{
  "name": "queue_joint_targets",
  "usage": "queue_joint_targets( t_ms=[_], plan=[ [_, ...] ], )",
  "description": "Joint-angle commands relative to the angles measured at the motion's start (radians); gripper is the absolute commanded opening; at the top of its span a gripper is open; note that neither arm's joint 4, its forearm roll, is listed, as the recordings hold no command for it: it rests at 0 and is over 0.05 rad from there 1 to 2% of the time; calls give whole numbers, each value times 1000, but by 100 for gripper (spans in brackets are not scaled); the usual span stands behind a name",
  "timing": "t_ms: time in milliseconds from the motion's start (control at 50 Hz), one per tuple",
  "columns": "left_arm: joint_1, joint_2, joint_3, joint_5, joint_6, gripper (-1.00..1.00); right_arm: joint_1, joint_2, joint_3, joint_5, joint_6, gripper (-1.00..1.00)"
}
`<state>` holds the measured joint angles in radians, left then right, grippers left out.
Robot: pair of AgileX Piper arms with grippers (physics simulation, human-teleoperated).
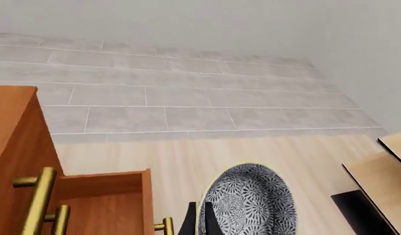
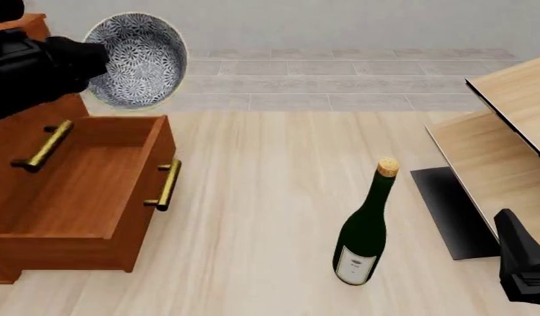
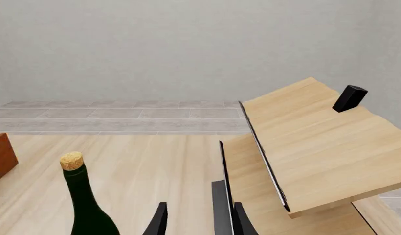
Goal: Put the bowl on top of the cabinet.
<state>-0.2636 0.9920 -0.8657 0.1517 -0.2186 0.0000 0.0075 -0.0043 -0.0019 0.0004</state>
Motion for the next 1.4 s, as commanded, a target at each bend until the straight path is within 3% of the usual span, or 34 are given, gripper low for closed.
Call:
queue_joint_targets(
  t_ms=[20, 200, 360, 600, 700, 720, 780, 820, 1120, 1400],
  plan=[
    [139, -52, -85, 62, -77, -100, 0, 0, 0, 0, 0, 100],
    [278, -98, -132, 104, -86, -100, 0, 0, 0, 0, 0, 100],
    [329, -122, -209, 173, -101, -100, 0, 0, 0, 0, 0, 100],
    [409, -134, -319, 268, -192, -100, 0, 0, 0, 0, 0, 100],
    [432, -123, -333, 289, -221, -100, 0, 0, 0, 0, 0, 100],
    [480, -133, -339, 287, -234, -100, 0, 0, 0, 0, 0, 100],
    [480, -139, -335, 293, -241, -100, 0, 0, 0, 0, 0, 100],
    [534, -133, -347, 314, -243, -100, 0, 0, 0, 0, 0, 100],
    [623, -116, -378, 367, -403, -100, 0, 0, 0, 0, 0, 100],
    [686, -86, -384, 393, -458, -100, 0, 0, 0, 0, 0, 100]
  ],
)
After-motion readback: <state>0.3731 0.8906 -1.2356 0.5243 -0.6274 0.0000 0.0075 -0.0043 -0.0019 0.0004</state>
